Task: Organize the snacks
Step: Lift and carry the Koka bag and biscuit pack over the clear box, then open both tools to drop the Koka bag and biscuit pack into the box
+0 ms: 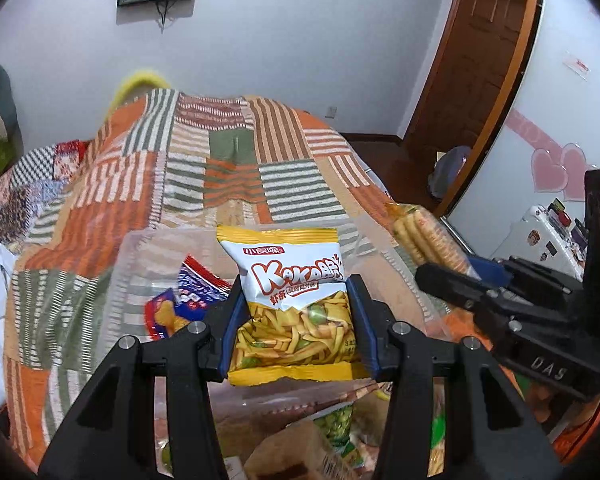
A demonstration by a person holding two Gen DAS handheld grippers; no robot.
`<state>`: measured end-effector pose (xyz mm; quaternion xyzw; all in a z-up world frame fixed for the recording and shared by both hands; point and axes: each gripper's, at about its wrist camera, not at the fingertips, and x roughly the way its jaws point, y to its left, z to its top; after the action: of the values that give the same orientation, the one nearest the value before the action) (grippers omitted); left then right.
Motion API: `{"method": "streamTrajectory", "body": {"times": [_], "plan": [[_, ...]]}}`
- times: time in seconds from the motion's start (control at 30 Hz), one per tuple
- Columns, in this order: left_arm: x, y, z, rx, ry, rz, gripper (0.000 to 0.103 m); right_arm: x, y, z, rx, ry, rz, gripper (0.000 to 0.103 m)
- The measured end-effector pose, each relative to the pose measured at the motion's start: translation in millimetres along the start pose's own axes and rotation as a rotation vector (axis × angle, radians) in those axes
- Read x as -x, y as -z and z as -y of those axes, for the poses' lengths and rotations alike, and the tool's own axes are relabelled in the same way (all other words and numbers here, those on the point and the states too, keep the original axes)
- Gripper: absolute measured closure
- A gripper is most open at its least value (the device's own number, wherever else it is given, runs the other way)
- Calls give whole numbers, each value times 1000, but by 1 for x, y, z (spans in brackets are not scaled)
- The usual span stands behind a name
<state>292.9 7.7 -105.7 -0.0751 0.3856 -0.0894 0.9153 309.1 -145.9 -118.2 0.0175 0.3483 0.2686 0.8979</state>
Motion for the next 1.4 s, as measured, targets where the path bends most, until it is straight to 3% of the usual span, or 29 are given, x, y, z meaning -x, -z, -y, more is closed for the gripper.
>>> {"method": "streamTrajectory", "body": {"times": [0.43, 0.93, 1.4], "plan": [[-36, -6, -2, 6, -15, -108, 55, -31, 1, 1, 4, 5, -97, 70], [-4, 0, -5, 20, -18, -70, 54, -5, -1, -7, 35, 22, -61, 60], [78, 29, 1, -7, -83, 22, 26, 52, 16, -22, 88, 41, 7, 45]]}}
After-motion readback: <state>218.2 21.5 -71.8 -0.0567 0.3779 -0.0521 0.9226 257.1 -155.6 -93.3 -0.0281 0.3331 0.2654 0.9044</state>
